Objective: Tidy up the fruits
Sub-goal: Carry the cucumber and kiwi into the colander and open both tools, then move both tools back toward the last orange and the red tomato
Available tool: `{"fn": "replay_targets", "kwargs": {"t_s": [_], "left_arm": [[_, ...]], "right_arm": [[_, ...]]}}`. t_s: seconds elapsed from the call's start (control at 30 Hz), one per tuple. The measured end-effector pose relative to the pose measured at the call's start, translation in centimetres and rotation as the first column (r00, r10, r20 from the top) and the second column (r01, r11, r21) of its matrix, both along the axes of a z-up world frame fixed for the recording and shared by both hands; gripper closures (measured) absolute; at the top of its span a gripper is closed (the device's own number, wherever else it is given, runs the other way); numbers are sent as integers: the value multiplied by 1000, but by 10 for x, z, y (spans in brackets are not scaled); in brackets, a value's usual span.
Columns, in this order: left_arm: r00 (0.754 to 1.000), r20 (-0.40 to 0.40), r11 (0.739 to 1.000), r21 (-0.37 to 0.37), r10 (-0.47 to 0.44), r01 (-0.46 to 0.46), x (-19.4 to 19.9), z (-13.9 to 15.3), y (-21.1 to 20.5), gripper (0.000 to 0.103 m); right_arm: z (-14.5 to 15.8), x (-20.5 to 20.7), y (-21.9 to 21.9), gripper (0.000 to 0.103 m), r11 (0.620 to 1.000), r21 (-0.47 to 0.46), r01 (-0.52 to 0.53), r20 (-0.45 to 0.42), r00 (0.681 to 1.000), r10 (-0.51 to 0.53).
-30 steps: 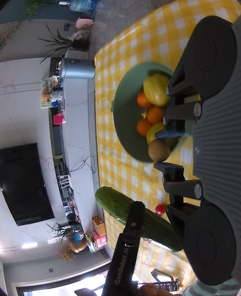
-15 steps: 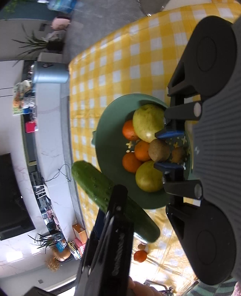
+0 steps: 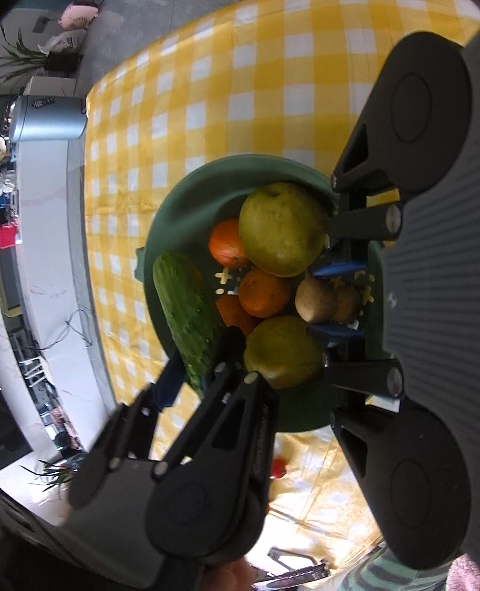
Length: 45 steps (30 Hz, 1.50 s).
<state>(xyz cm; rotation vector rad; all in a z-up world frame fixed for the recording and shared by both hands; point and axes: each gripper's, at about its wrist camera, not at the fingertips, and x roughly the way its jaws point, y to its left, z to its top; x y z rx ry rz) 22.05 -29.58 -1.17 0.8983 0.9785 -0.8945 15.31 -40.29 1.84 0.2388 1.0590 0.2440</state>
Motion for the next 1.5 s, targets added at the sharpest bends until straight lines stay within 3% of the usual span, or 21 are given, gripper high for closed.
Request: {"fn": "replay_targets", "kwargs": {"t_s": [0.2, 0.4, 0.57, 0.83, 0.93, 1.3, 1.5], "left_arm": [[999, -3, 998, 45, -32, 32, 2, -3, -5, 61], [1000, -4, 999, 45, -12, 12, 5, -12, -3, 61], [1000, 5, 999, 48, -7, 7, 6, -14, -4, 60], [999, 38, 1000, 27, 3, -4, 3, -11, 1, 49], [998, 54, 1000, 1, 17, -17, 2, -6, 6, 43], [990, 90, 987, -127, 109, -97, -28, 41, 53, 40], [958, 85, 942, -223, 274, -249, -44, 77, 107, 40]], "right_arm": [[-2, 7, 7, 79, 999, -5, -35, -41, 999, 35], [-4, 13, 22, 79, 990, -119, -71, -51, 997, 66], [-5, 13, 19, 79, 988, -133, -81, -61, 995, 73], [-5, 13, 26, 76, 986, -147, -78, -58, 996, 70], [-4, 12, 26, 67, 986, -148, -78, -57, 996, 70], [20, -8, 30, 59, 990, -142, 0, 13, 1000, 2], [40, -26, 49, 50, 990, -124, 66, 93, 994, -55]]}}
